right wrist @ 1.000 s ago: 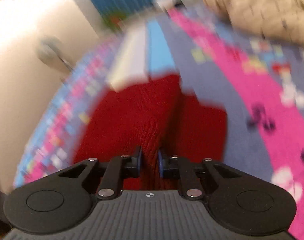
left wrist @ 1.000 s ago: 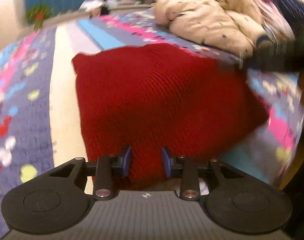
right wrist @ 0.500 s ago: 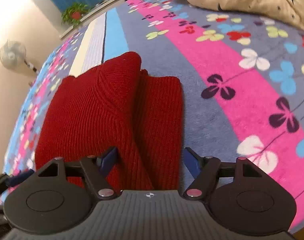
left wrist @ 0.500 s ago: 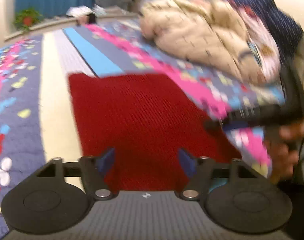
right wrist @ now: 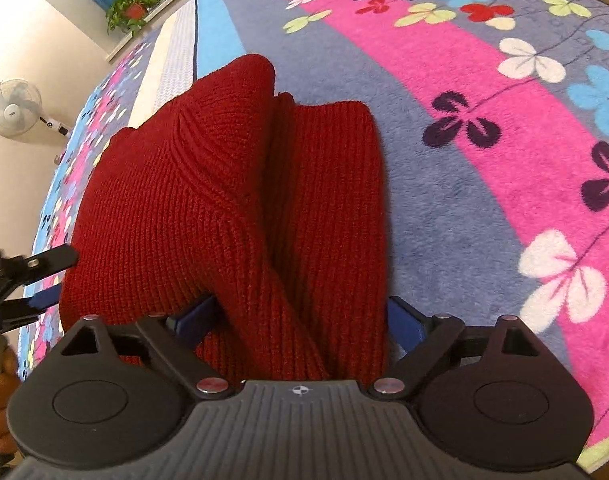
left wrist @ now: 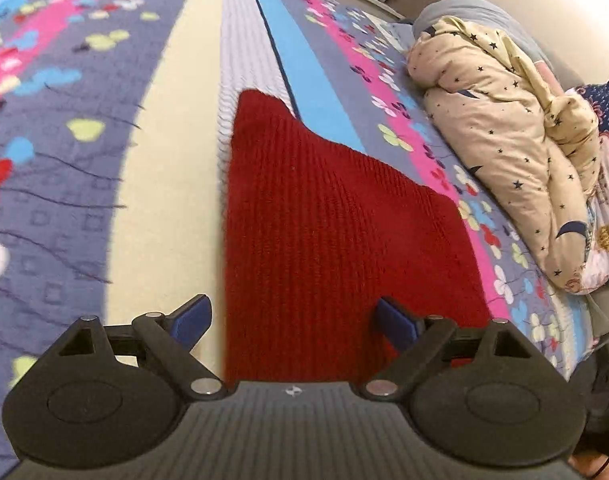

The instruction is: Fold small clothes

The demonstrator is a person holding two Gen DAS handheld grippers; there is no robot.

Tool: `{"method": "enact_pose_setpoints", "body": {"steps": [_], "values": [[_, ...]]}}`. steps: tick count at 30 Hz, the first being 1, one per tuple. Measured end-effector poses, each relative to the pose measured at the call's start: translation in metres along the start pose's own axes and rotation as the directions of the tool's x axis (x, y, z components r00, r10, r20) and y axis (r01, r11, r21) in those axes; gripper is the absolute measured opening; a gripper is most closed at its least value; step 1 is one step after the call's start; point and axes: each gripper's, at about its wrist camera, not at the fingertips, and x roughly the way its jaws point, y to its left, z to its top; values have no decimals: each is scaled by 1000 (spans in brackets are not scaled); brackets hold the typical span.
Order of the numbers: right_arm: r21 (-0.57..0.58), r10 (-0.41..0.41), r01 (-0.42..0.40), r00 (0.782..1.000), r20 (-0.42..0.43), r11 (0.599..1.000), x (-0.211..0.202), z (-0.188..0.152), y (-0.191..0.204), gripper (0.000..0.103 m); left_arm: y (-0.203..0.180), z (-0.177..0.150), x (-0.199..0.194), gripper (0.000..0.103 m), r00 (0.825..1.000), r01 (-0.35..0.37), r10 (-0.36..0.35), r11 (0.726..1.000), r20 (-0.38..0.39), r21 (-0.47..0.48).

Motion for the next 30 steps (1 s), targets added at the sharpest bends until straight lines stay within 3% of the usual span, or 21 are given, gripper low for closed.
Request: {"method": "enact_pose_setpoints", "body": {"steps": [5,12,15,17,20,22,25,30], "values": [[-1,6,-6,1000,-8,1000,1,0,-2,93,18,11,30,101,995,86,-90,988,-32,-132],[-2,0,0,1000,-20,1000,10,1,0,97,36,16,65,103,981,168,-184,964,-62,-205],[-20,-10,10,1000,-8,1000,12,2,5,97,37,20,69,102,980,173,-188,965,-58,-197],[-45,-2,3,1000,10,999,11,3,11,87,34,22,66,94,983,163,-174,970,-50,-180],[-78,40,-36,998,51,996,7,4,22,50,30,26,56,75,987,150,-156,978,-34,-145],[-123,39,-27,995,95,992,3,4,35,39,28,32,46,69,988,151,-155,981,-22,-118],[-137,44,-25,990,135,990,5,5,48,30,25,44,22,66,992,119,-118,992,33,-46],[-191,181,-148,969,171,970,14,9,84,25,47,78,-37,65,986,51,-53,999,157,17]]}}
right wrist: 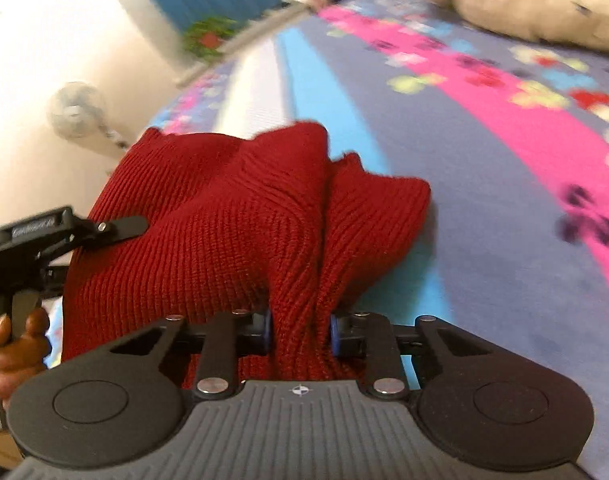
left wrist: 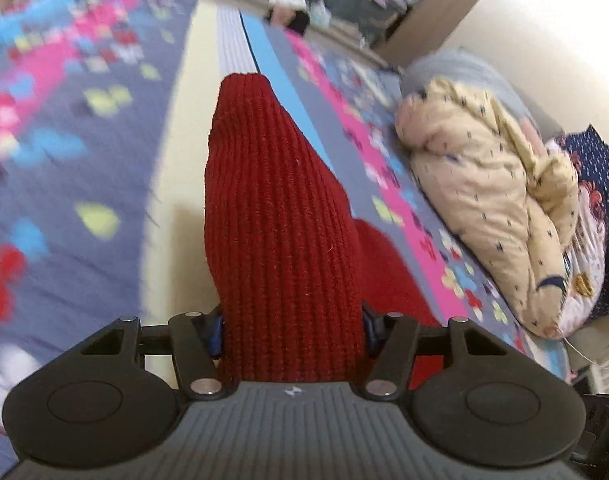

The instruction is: Fold small clothes

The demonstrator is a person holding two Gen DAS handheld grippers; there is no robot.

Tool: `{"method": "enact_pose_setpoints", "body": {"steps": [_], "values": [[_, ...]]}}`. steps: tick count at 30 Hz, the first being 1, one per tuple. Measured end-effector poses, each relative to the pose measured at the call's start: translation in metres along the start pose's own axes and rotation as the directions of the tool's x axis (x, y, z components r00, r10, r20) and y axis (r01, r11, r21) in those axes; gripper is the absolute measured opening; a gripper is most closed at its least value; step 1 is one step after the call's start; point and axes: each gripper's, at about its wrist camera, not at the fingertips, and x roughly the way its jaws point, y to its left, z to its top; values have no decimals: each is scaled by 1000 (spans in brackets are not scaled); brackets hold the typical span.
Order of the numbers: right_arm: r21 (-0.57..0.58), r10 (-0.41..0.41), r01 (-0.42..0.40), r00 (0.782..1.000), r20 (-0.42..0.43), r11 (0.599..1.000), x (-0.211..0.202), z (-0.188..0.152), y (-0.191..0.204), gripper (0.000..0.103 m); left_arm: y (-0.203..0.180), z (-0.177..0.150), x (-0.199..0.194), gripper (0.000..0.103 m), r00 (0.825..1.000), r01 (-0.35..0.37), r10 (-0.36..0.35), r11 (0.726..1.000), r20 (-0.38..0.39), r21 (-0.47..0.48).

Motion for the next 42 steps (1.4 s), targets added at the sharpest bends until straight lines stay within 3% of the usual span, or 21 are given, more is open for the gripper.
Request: {"method": "enact_pose_setpoints", "body": {"steps": [3,5,7,9,10,11,14,16,18,19,20,24,28,32,34,38,42], "values": [[-125,84,-75,994,69,989,7,4,38,25,33,16,-34,66,999,-17,19,999,45,-46],[-202,132,-111,987,93,973,13,4,60,25,63,20,-49,73,997,-34,42,992,58,-121],[-256,146,-130,988,46,958,28,0,78,28,94,18,-55,76,993,-99,110,975,45,-200],[-274,116,-126,992,-53,953,49,-8,85,29,114,14,-64,74,972,-223,233,947,16,-233],[-275,83,-109,991,-107,955,59,-13,85,32,116,9,-76,74,962,-255,270,942,44,-217],[-279,59,-96,988,-141,956,66,-17,84,33,114,4,-87,71,964,-235,254,952,75,-195],[-312,-12,-31,991,-136,949,70,-21,81,34,91,-18,-104,62,984,-141,149,986,99,-87],[-262,12,-49,990,-142,964,67,-17,74,35,70,-41,-99,62,985,-150,147,988,92,32],[-255,-2,-33,991,-136,966,60,-21,74,43,55,-71,-69,65,971,-234,238,957,-2,172],[-258,-26,-8,992,-127,966,58,-24,79,58,50,-84,-57,73,947,-305,319,921,-22,245],[-257,-52,19,991,-122,966,55,-25,79,70,45,-93,-51,74,928,-348,372,891,-29,290],[-245,-101,71,988,-115,967,42,-32,73,72,23,-115,-84,75,938,-338,344,894,34,295],[-324,-181,144,980,-86,935,23,-44,75,72,4,-139,-131,89,937,-350,323,864,134,362],[-400,-355,315,934,-28,861,9,-57,76,70,-11,-157,-176,93,935,-345,290,875,203,340],[-376,-348,327,937,15,867,-6,-56,75,70,-19,-167,-194,93,932,-340,270,883,242,323],[-361,-298,326,945,134,873,-42,-63,85,70,-33,-190,-219,93,910,-350,256,895,327,275],[-359,-252,309,947,199,880,-74,-76,94,75,-31,-215,-216,94,897,-374,299,906,324,197]]}}
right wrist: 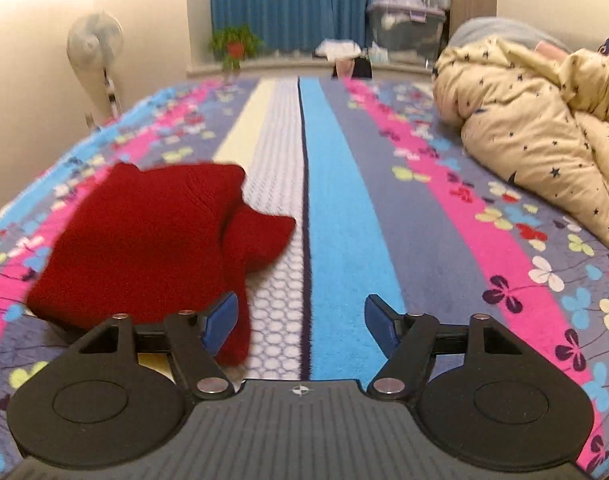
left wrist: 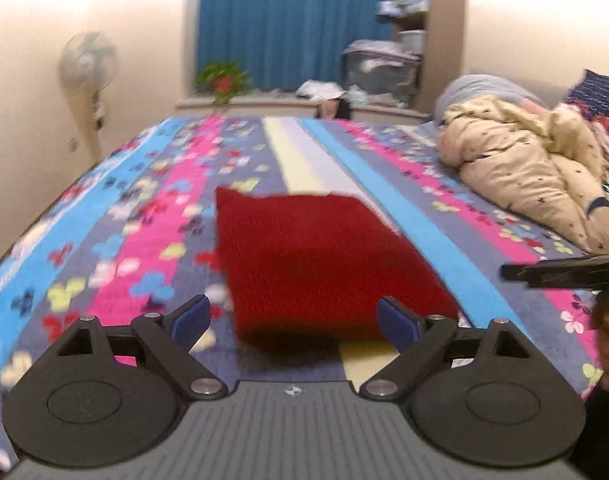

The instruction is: Fold small clothes

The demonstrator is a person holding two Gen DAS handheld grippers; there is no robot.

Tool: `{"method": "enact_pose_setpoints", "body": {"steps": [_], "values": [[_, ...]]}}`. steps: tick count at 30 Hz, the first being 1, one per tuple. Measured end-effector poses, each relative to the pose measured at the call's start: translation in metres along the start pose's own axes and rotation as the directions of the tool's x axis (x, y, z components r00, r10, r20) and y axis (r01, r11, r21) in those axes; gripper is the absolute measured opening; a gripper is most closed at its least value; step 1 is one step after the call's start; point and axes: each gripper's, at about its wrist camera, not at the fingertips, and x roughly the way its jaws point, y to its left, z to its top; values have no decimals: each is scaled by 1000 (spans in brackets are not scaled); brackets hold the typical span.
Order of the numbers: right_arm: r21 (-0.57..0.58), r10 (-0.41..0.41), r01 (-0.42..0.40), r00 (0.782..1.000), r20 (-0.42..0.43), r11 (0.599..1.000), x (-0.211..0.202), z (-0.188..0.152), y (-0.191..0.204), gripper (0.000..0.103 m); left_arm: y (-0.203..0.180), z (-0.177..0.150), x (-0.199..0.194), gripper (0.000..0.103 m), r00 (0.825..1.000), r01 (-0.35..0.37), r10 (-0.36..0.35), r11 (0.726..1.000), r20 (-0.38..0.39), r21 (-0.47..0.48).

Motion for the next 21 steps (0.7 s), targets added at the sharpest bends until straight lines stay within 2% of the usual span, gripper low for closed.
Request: {"method": "enact_pose_setpoints", "body": {"steps": [3,5,8,11,12,13,15,18,21], "values": [[-6,4,-4,999,42,1000,-24,-5,5,80,2,-7,11,93,995,-30,25,998,-94,-62],[-10,10,-9,998,62,1000,-36,-8,9,81,6,-6,12,93,994,-48,37,994,-103,-97],[-13,17,-16,996,83,1000,-50,-12,16,83,9,-6,7,93,992,-100,91,990,-92,-101],[-24,25,-23,996,86,999,-56,-17,23,88,9,-8,0,94,992,-104,96,988,-76,-111],[-31,28,-26,996,81,999,-55,-19,26,88,7,-9,-1,95,993,-99,91,990,-81,-104],[-42,31,-28,997,76,999,-53,-20,28,88,4,-11,0,103,992,-89,80,992,-95,-92],[-64,23,-19,998,59,998,-46,-23,33,88,-2,-16,4,103,991,-63,56,996,-118,-55],[-58,18,-17,1000,22,998,-34,-24,35,88,-13,-20,11,103,990,-99,102,994,-94,34],[-27,9,-9,1000,-6,1000,-26,-25,32,88,-15,-22,17,103,990,-109,113,993,-80,54]]}}
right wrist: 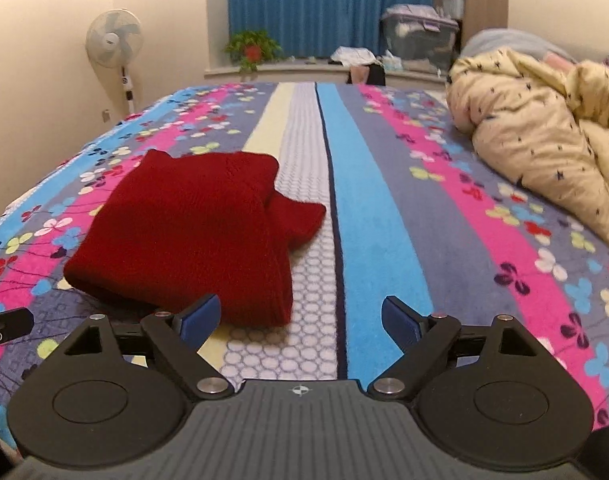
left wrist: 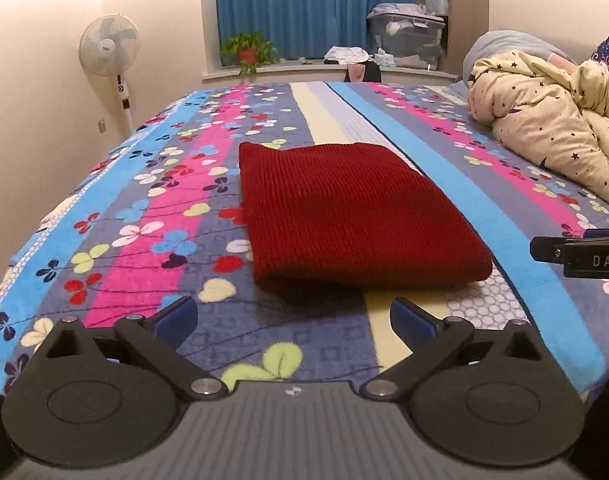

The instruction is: Fold small clothes

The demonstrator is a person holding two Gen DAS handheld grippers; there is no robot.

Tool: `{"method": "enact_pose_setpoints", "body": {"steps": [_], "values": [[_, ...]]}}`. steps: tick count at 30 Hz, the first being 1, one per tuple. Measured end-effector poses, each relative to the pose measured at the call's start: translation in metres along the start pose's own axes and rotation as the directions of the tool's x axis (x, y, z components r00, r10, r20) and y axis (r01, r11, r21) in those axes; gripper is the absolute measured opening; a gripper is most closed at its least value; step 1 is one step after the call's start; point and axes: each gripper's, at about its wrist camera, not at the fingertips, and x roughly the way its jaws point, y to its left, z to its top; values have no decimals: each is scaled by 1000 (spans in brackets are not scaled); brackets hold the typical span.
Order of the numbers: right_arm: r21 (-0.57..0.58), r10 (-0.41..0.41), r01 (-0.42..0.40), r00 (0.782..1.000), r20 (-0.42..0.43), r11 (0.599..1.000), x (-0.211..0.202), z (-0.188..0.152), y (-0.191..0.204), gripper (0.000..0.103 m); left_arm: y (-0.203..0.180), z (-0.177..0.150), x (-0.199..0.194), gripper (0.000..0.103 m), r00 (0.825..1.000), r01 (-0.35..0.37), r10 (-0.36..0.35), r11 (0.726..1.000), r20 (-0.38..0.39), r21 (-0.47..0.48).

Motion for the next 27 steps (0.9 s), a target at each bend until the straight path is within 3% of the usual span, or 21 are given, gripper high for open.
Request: {"method": "enact_pose_setpoints", "body": {"steps": [19,27], "values": [[-22,42,-42,999,-16,999,4,-2,8,88,21,5,7,103,999,-18,13,991,-34,-135],[-17,40,-40,999,-22,999,4,-3,8,89,22,5,7,103,999,-28,23,990,-36,-138]]}}
